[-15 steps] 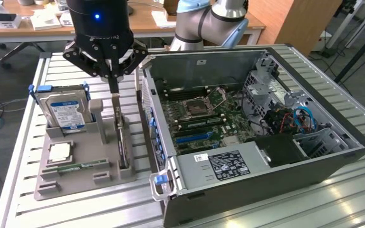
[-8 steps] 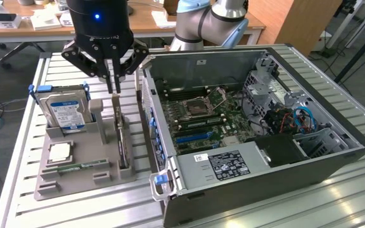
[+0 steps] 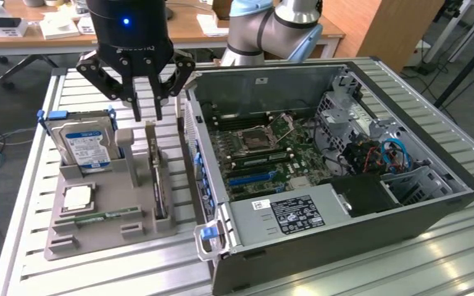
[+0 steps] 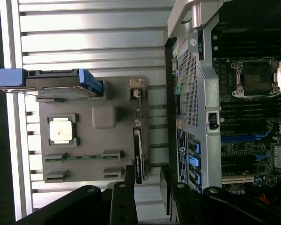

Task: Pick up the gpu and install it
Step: 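Pick up the gpu and move the gpu toward the slot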

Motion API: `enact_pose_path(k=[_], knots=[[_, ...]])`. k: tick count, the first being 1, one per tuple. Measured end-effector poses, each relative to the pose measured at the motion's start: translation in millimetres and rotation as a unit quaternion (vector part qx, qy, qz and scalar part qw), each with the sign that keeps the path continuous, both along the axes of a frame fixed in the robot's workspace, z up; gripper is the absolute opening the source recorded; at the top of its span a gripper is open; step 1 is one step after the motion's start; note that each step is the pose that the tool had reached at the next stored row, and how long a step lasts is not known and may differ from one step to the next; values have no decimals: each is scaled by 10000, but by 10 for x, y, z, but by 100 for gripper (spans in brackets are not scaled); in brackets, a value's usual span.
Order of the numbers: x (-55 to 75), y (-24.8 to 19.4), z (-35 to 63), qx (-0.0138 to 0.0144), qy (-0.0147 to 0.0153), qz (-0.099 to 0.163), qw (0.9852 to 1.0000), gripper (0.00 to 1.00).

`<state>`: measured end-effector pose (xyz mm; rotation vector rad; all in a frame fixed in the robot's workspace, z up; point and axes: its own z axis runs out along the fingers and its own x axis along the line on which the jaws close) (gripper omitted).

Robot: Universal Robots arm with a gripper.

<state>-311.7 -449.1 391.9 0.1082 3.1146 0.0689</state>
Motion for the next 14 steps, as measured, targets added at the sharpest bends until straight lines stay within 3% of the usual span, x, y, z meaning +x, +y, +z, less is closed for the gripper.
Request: enact_pose_path(k=[14], knots=[[0,0,-197,0,0,0,10000,36]])
